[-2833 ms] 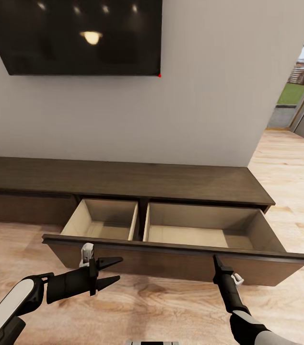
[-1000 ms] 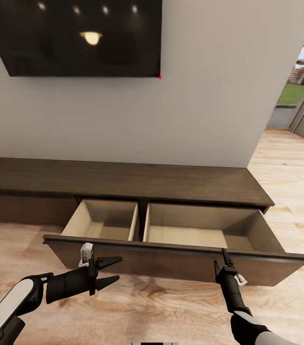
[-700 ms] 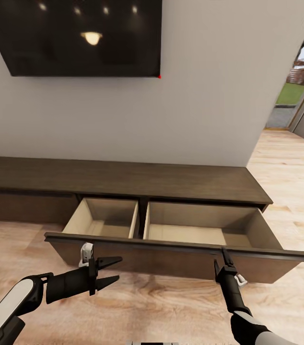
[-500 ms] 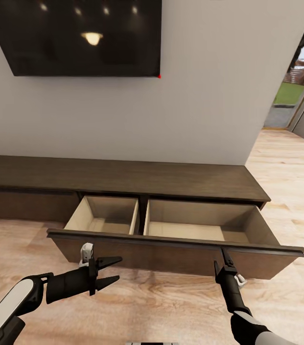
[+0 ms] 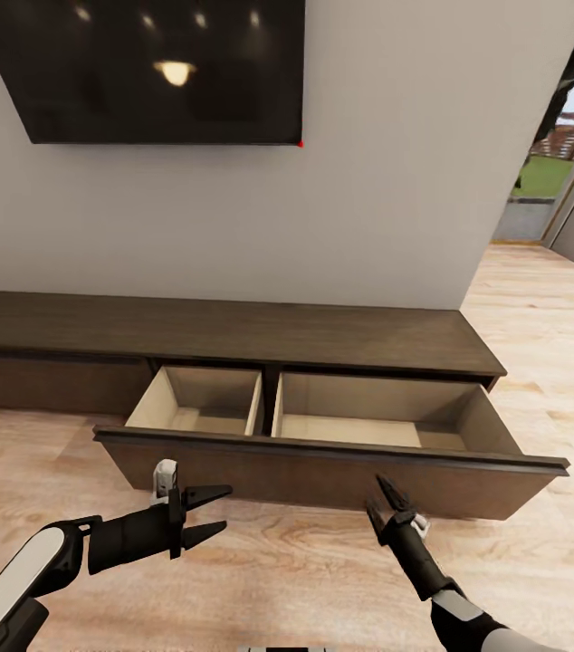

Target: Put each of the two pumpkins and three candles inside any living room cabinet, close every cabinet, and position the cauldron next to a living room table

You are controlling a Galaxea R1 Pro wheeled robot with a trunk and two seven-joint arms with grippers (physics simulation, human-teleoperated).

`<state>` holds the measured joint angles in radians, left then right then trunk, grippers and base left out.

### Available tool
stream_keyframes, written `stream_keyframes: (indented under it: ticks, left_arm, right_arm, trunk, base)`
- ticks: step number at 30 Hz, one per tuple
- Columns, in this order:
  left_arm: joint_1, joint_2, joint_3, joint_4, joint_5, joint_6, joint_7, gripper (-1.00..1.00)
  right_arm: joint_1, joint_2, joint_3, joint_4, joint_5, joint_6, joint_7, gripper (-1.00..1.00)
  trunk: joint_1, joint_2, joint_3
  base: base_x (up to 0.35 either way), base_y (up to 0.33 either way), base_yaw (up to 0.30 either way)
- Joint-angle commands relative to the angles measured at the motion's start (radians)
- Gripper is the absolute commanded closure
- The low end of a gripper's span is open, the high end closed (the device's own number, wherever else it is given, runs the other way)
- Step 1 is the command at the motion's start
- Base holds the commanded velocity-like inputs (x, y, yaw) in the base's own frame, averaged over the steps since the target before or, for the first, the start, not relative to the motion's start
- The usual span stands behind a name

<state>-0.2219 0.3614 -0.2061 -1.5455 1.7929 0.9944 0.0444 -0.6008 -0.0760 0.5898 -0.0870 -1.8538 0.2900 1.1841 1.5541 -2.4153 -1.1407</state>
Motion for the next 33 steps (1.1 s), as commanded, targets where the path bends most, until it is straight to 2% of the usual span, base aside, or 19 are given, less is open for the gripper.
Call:
stream_keyframes:
  ticks: [1, 3, 5, 7, 8, 10, 11, 16, 33]
  left_arm:
    - [-0.001, 0.001, -0.001, 0.0, 0.006, 0.001, 0.005, -1.0]
    - [-0.001, 0.002, -0.001, 0.001, 0.006, 0.001, 0.005, -1.0]
    - [-0.001, 0.002, 0.0, 0.001, 0.006, 0.001, 0.005, -1.0]
    - [-0.001, 0.002, 0.0, 0.001, 0.006, 0.001, 0.005, -1.0]
    - [-0.001, 0.002, 0.0, 0.001, 0.006, 0.001, 0.005, -1.0]
    - [-0.001, 0.002, 0.001, 0.001, 0.006, 0.001, 0.005, -1.0]
    - [-0.001, 0.002, 0.001, 0.001, 0.006, 0.001, 0.005, -1.0]
    - [-0.001, 0.002, 0.001, 0.001, 0.006, 0.001, 0.005, -1.0]
    - [-0.001, -0.001, -0.001, 0.002, 0.005, 0.0, 0.005, -1.0]
  right_arm:
    - [-0.001, -0.001, 0.072, 0.005, 0.023, 0.014, 0.007, -1.0]
    - [-0.001, -0.002, 0.144, 0.01, 0.078, 0.016, 0.008, -1.0]
    - [-0.001, -0.009, 0.18, 0.013, 0.13, 0.028, 0.004, -1.0]
    - [-0.001, -0.023, 0.195, 0.023, 0.182, 0.068, 0.001, -1.0]
    - [-0.001, -0.036, 0.201, 0.031, 0.224, 0.096, 0.0, -1.0]
    - [-0.001, -0.048, 0.204, 0.054, 0.282, 0.115, -0.002, -1.0]
    - [-0.001, -0.049, 0.204, 0.069, 0.293, 0.118, -0.002, -1.0]
    - [-0.001, -0.051, 0.201, 0.123, 0.309, 0.122, 0.005, -1.0]
    - [-0.001, -0.051, 0.199, 0.133, 0.311, 0.123, -0.003, -1.0]
  trunk:
    - [0.0, 0.0, -0.001]
    - [0.0, 0.0, -0.001]
    - [0.0, 0.0, -0.001]
    - [0.0, 0.0, -0.001]
    - [0.0, 0.0, -0.001]
    - [0.0, 0.0, -0.001]
    - [0.0, 0.0, -0.001]
    - [0.0, 0.0, -0.001]
    - [0.0, 0.0, -0.001]
  base:
    - [-0.013, 0.0, 0.0]
    - [-0.007, 0.0, 0.0]
    - [-0.003, 0.0, 0.0]
    - [-0.001, 0.0, 0.0]
    - [0.0, 0.0, 0.0]
    - [0.0, 0.0, 0.0]
    - [0.0, 0.0, 0.0]
    - [0.0, 0.0, 0.0]
    - [0.0, 0.0, 0.0]
